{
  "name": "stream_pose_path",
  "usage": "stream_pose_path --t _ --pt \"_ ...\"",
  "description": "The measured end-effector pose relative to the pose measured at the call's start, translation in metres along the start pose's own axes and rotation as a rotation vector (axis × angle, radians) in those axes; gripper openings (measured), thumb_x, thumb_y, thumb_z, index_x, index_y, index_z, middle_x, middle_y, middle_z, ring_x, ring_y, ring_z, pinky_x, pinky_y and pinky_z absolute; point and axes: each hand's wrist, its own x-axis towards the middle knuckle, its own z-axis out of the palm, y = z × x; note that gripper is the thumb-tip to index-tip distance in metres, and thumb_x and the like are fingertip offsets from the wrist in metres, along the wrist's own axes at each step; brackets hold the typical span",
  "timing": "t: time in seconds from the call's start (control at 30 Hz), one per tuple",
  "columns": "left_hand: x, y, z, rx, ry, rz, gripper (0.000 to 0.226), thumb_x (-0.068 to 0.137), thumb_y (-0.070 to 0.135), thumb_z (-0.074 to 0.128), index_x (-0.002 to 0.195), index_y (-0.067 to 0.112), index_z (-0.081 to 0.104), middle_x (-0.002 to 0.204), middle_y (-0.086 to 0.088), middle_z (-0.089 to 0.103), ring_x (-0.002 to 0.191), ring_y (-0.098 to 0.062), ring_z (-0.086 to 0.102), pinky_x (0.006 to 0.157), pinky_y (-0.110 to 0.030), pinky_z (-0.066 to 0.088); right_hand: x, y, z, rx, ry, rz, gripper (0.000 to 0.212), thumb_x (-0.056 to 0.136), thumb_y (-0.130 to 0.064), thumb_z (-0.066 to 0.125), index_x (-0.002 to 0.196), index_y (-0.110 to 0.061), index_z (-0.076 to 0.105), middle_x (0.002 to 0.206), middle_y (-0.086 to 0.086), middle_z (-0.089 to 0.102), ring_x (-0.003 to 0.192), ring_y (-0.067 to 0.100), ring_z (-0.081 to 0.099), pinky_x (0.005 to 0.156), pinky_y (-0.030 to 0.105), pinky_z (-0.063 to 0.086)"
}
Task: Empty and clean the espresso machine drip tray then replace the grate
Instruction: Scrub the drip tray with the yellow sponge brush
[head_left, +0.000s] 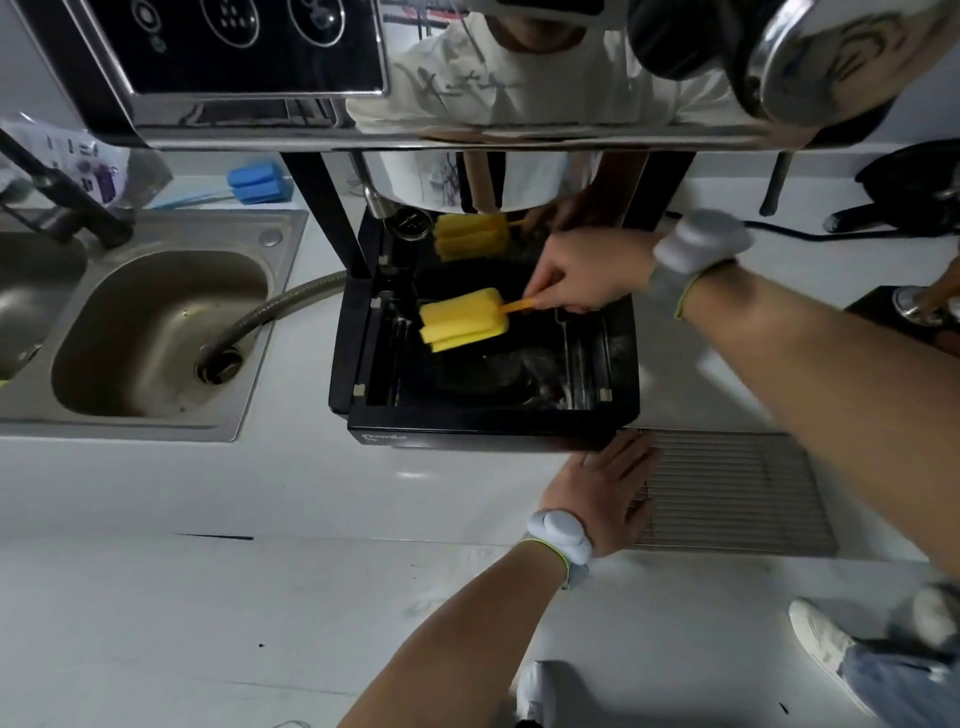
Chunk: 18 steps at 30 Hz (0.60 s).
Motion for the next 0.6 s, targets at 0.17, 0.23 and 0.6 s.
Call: stream_pose_path --t 0.17,0.23,0.6 --pt "0.001 -0.001 0.003 0.009 -0.007 -0.006 0.060 0.096 0.045 0.041 0.150 0.020 0.033 0.161 0.005 0.026 0.149 -0.015 0.019 0.104 -0.038 0.034 0.008 -0.016 0.037 0.025 -0.049 0.011 0.024 0.093 -0.030 0.055 0.105 -0.026 0.075 0.051 -0.010 0.060 0.049 0.011 0.055 0.052 0.022 0.043" --pt "0.001 -0.002 0.004 0.000 0.000 -0.003 0.060 0.096 0.045 0.041 0.150 0.020 0.034 0.161 0.005 0.026 0.149 -0.015 0.019 0.104 -0.038 0.033 0.000 -0.004 0.033 0.071 -0.245 0.094 0.023 0.093 -0.027 0.056 0.098 -0.022 0.077 0.048 -0.003 0.057 0.041 0.015 0.047 0.046 0.023 0.038" --pt "0.001 -0.002 0.004 0.000 0.028 0.004 0.058 0.095 0.044 0.042 0.149 0.021 0.036 0.159 0.005 0.029 0.148 -0.013 0.020 0.106 -0.038 0.034 -0.016 0.015 -0.015 -0.172 0.119 0.115 0.023 0.092 -0.026 0.057 0.102 -0.024 0.077 0.062 -0.008 0.064 0.064 0.016 0.056 0.062 0.026 0.043"
